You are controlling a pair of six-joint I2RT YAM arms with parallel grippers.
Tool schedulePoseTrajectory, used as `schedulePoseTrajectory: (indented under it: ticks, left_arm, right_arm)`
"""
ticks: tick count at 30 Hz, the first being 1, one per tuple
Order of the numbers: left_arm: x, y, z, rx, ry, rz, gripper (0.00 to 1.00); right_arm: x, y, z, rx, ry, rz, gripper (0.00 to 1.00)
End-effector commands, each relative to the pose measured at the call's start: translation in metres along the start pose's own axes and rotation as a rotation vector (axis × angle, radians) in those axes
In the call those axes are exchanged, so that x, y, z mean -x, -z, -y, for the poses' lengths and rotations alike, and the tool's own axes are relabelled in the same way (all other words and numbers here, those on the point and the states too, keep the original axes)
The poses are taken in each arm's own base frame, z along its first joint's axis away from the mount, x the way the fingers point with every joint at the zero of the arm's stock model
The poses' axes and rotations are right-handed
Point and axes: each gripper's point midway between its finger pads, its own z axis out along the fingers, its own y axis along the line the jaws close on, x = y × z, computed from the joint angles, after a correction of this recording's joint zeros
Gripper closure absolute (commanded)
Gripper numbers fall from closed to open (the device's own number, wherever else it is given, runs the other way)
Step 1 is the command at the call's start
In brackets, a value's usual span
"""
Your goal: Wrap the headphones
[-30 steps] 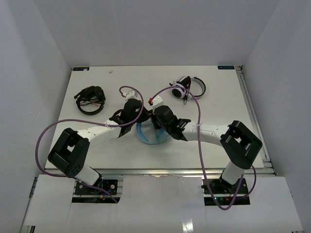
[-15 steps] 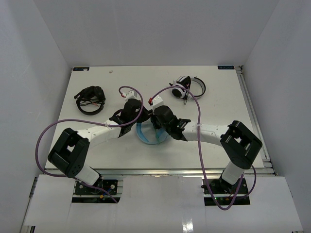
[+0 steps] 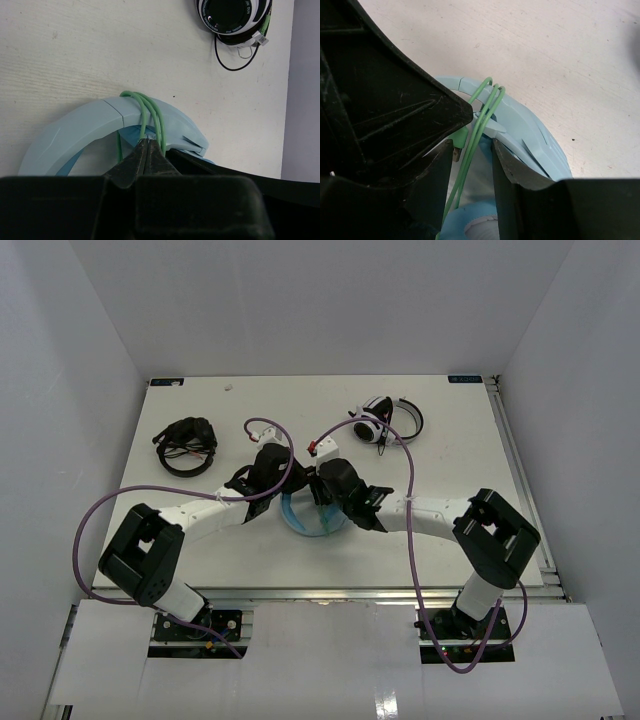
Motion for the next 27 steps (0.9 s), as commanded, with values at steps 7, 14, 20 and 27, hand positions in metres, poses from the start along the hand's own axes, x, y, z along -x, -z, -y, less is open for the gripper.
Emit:
schedulePoseTrajectory:
  ticks: [7,14,20,27]
  left_arm:
    - [0.008,0.011,0.019,-0.037,0.0,0.009,1.0]
    - [0.014,0.015,0.015,-0.015,-0.011,0.033,1.0]
    - [0.019,0.018,0.019,-0.018,-0.015,0.042,1.0]
    - [0.022,0.021,0.021,-0.022,-0.02,0.05,0.99]
  right_arm:
    - [0.032,0.011,-0.009,0.013,-0.032,0.117,0.56]
    - [0.043,0.024,-0.009,0.009,-0.028,0.155,0.56]
    - [0.05,0.032,-0.012,0.016,-0.024,0.177,0.57]
    - [0.055,0.04,-0.011,0.013,-0.03,0.198,0.57]
